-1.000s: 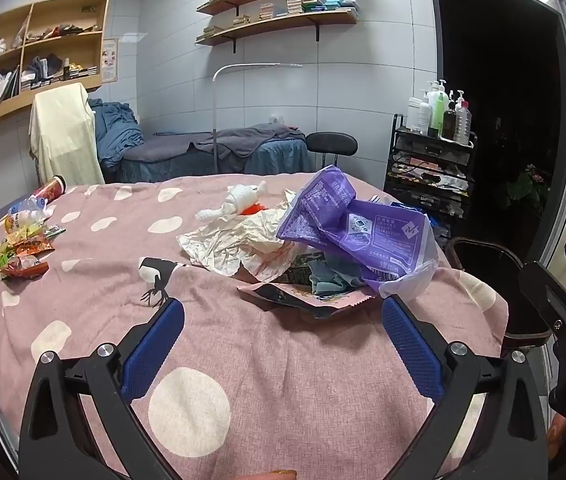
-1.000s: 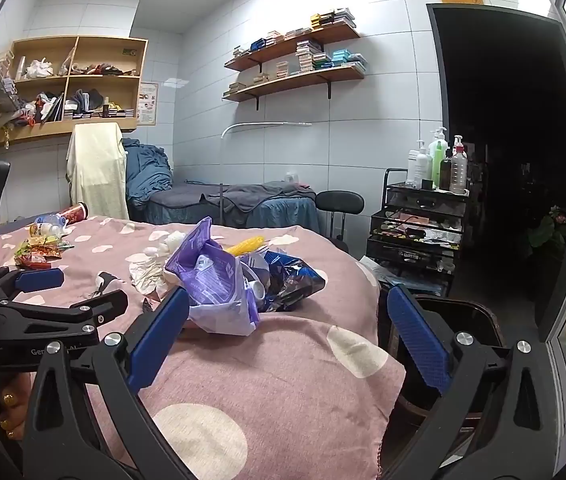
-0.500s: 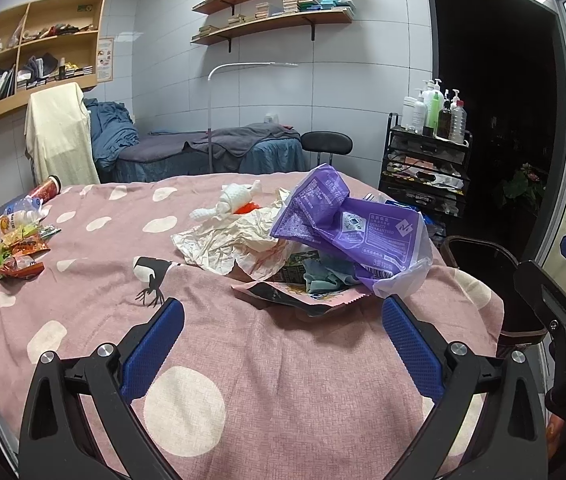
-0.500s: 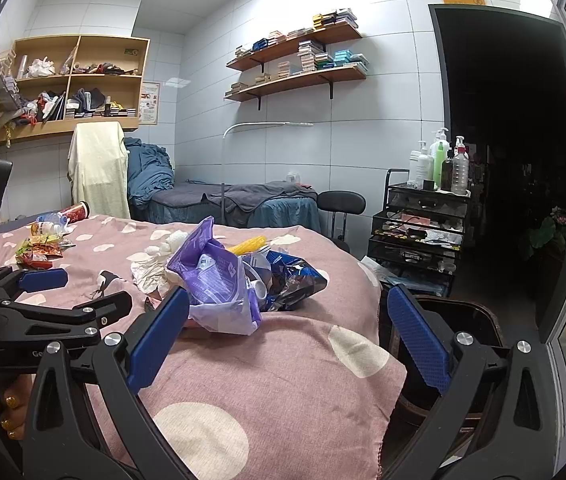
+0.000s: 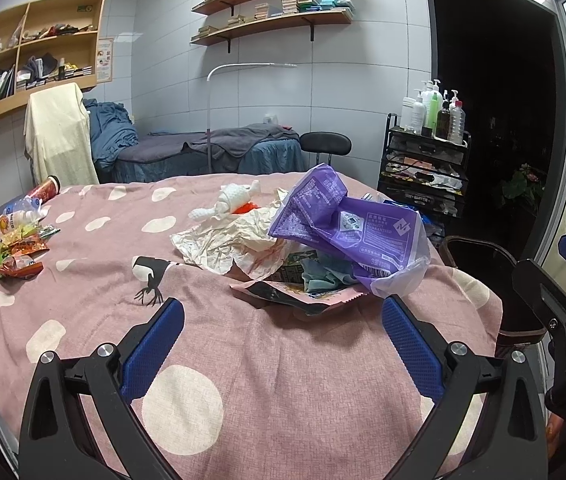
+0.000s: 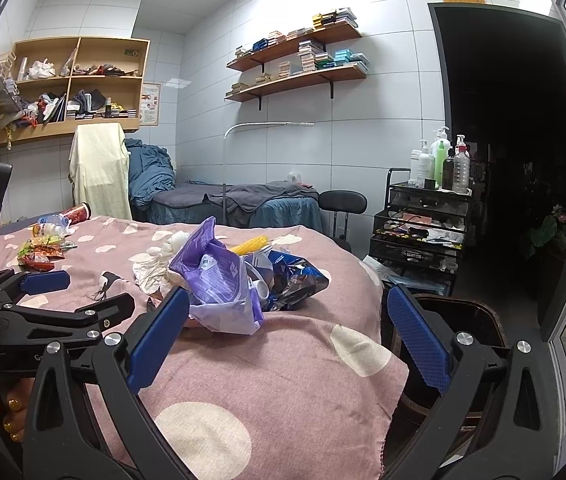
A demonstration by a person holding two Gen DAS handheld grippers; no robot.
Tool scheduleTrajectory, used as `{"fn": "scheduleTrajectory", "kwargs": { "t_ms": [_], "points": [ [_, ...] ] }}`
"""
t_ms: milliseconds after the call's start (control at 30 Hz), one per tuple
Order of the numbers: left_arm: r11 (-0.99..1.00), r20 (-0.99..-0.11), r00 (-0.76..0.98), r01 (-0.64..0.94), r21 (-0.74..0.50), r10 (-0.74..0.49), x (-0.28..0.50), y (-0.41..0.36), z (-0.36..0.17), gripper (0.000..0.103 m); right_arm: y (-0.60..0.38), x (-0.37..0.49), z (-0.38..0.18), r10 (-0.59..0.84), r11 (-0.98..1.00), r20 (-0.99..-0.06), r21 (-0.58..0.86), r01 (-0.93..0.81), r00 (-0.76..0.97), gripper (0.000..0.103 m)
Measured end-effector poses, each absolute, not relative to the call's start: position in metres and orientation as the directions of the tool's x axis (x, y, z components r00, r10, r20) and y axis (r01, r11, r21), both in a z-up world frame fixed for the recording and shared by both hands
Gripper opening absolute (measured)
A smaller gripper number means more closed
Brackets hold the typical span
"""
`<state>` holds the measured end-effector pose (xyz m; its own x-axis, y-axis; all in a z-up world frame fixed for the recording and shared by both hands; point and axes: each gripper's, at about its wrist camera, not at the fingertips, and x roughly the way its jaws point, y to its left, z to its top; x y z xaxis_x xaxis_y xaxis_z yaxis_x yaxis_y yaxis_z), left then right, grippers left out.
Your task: Collect trash
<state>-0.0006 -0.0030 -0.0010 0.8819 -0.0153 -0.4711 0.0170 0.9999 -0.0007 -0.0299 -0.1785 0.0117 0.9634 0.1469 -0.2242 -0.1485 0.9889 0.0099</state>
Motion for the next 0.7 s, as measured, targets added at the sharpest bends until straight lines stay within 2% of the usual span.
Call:
{"fn": "scheduleTrajectory", "kwargs": {
  "t_ms": [700],
  "points": [
    [1.0,-0.472,0.881,0.021,-0.001,-0.019,-0.0004,-0.0061,-0.0019,0.098,-0.1765,-0.0302,0.0117,0.147,0.989,-0.222,0.011,-0.148,0.964,0.098]
  ]
}}
